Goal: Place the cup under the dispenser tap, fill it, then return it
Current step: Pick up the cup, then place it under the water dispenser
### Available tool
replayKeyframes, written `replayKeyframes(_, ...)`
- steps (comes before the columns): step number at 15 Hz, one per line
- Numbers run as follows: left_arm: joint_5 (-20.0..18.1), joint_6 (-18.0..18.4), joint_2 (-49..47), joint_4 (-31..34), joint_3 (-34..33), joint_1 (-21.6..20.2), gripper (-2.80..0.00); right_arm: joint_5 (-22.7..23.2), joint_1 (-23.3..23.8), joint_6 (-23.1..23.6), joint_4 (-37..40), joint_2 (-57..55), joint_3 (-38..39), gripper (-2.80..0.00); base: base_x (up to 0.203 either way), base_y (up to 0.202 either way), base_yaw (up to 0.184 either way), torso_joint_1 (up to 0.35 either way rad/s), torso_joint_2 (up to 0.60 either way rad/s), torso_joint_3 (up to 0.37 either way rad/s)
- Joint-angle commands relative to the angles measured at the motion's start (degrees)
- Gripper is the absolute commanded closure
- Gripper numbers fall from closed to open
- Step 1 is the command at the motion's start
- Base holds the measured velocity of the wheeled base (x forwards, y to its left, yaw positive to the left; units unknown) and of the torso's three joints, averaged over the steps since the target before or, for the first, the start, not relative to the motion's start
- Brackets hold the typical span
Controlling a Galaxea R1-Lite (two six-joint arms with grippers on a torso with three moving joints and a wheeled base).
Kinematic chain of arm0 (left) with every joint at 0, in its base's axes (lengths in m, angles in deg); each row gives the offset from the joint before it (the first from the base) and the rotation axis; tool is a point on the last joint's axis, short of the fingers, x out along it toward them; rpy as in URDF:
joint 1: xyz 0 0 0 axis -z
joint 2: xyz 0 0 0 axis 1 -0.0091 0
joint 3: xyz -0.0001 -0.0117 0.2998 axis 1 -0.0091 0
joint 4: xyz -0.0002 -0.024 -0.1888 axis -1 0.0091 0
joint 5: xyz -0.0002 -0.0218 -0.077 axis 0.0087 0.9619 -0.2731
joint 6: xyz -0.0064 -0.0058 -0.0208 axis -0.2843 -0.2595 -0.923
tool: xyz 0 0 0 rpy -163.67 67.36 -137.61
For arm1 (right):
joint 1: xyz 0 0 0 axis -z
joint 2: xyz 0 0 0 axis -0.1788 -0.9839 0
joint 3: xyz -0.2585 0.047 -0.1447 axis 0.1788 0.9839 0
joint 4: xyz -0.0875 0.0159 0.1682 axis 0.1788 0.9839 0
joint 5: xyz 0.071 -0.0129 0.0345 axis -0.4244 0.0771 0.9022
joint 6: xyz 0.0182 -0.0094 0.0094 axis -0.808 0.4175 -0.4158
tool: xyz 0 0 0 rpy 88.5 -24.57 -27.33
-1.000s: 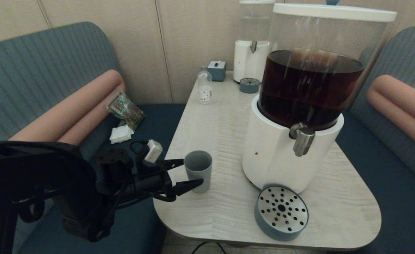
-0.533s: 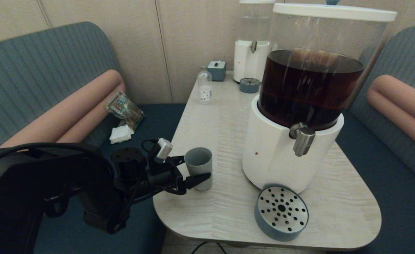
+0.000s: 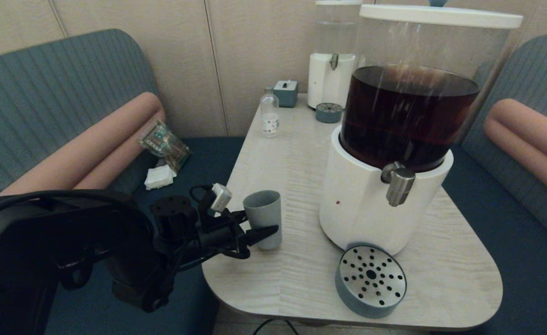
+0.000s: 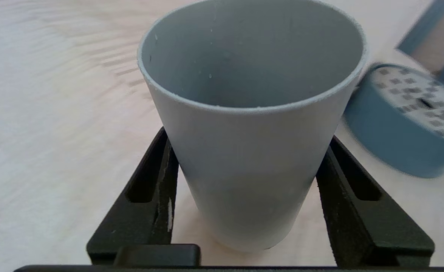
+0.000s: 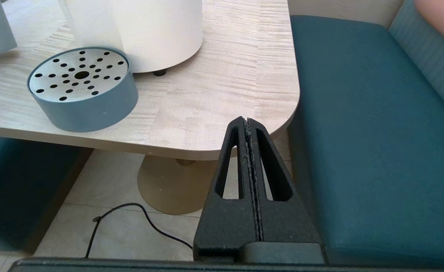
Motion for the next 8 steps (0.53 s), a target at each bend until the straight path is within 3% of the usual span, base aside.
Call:
replayKeyframes(1,-0.2,-0.2,2.7,-0.5,-1.5,1.1,0.0,0.0,0.0,0.0,0.0,0.1,0.0,0.0,0.0,0.0,0.0,0.0,0.0,0.0)
replayKeyframes(4,0.3,-0.5,9.5,-0.5,-6.7,5.5,0.0,0.0,0.0,0.0,0.0,0.1,0.0,0.0,0.0,0.0,0.0,0.0,0.0,0.0)
replayKeyframes(8,4.9,-1.5,16.6,-0.5,-12.3,19.5,0.0,0.0,0.0,0.0,0.0,0.1,0.0,0.0,0.0,0.0,0.0,0.0,0.0,0.0)
